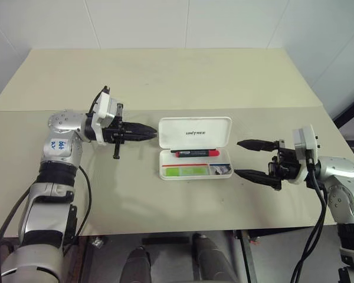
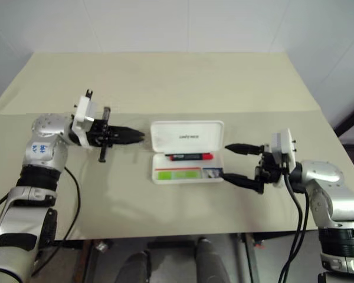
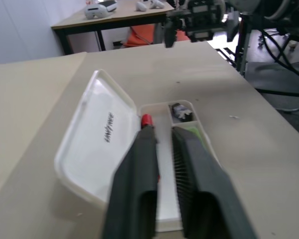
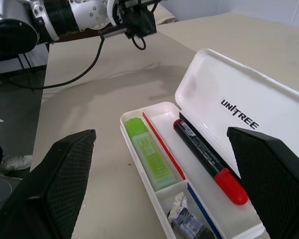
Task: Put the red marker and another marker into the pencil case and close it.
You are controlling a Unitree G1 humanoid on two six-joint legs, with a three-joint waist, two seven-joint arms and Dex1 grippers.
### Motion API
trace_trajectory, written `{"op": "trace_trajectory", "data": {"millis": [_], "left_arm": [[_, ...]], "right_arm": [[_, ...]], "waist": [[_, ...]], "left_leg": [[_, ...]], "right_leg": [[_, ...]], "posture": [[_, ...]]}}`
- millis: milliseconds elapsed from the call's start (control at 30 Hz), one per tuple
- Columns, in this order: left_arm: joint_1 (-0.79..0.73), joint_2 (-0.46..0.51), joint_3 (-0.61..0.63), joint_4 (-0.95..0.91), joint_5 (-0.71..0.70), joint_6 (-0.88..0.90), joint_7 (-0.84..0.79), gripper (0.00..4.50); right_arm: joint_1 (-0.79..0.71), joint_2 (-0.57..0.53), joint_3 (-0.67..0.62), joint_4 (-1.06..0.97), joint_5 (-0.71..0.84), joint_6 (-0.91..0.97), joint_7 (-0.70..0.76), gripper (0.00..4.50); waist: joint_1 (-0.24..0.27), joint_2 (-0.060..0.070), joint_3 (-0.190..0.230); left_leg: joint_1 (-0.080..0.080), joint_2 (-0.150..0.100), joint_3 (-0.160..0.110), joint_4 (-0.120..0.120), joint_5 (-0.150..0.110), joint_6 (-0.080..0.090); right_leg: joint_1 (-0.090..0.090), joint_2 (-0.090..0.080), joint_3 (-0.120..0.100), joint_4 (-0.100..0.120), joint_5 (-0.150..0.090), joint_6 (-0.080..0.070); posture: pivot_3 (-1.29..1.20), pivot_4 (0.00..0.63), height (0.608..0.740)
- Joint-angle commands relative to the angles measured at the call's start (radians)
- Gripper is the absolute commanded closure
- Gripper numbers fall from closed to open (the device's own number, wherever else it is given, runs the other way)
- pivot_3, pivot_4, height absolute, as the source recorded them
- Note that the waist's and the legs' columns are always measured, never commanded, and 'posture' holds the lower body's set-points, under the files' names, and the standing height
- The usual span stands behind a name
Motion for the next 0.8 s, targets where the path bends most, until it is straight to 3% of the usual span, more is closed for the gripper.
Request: {"op": "trace_trajectory", "data": {"millis": [33, 267, 367, 500, 800], "left_arm": [[-0.1, -0.008, 0.044, 0.108, 0.013, -0.065, -0.009, 4.46], [-0.305, -0.014, 0.061, 0.497, 0.156, -0.267, 0.179, 4.46], [-0.327, -0.015, 0.018, 0.591, 0.263, -0.319, 0.308, 4.46], [-0.303, -0.041, -0.031, 0.652, 0.368, -0.347, 0.362, 4.46], [-0.275, -0.137, -0.019, 0.686, 0.433, -0.344, 0.342, 4.46]], "right_arm": [[0.0, -0.014, -0.057, -0.036, 0.037, -0.012, 0.001, 0.0], [-0.009, -0.007, -0.058, -0.022, 0.021, -0.026, -0.008, 0.0], [-0.01, -0.003, -0.052, -0.016, 0.014, -0.034, -0.015, 0.0], [-0.011, -0.005, -0.053, 0.002, 0.013, -0.043, -0.009, 0.0], [-0.009, -0.033, -0.069, 0.062, 0.011, -0.06, 0.029, 0.0]], "waist": [[0.0, 0.0, 0.0], [-0.002, 0.0, 0.0], [-0.002, 0.0, 0.0], [0.002, 0.0, 0.0], [0.02, 0.0, 0.0]], "left_leg": [[0.0, 0.0, 0.0, 0.0, 0.0, 0.0], [0.0, 0.0, 0.0, 0.0, 0.0, 0.0], [0.0, 0.0, 0.0, -0.001, 0.0, 0.0], [-0.001, 0.0, 0.0, -0.002, -0.001, 0.0], [-0.001, 0.0, 0.0, -0.002, -0.001, -0.001]], "right_leg": [[0.0, 0.0, 0.0, 0.0, 0.0, 0.0], [0.0, 0.0, 0.0, -0.001, 0.0, 0.0], [0.0, 0.0, 0.0, -0.001, 0.007, 0.013], [0.0, 0.0, 0.0, -0.002, 0.007, 0.014], [0.0, 0.0, 0.0, -0.003, 0.007, 0.014]], "posture": [[0.0, 0.15, 0.74], [0.0, 0.15, 0.74], [0.0, 0.15, 0.74], [0.0, 0.15, 0.74], [0.0, 0.15, 0.74]]}}
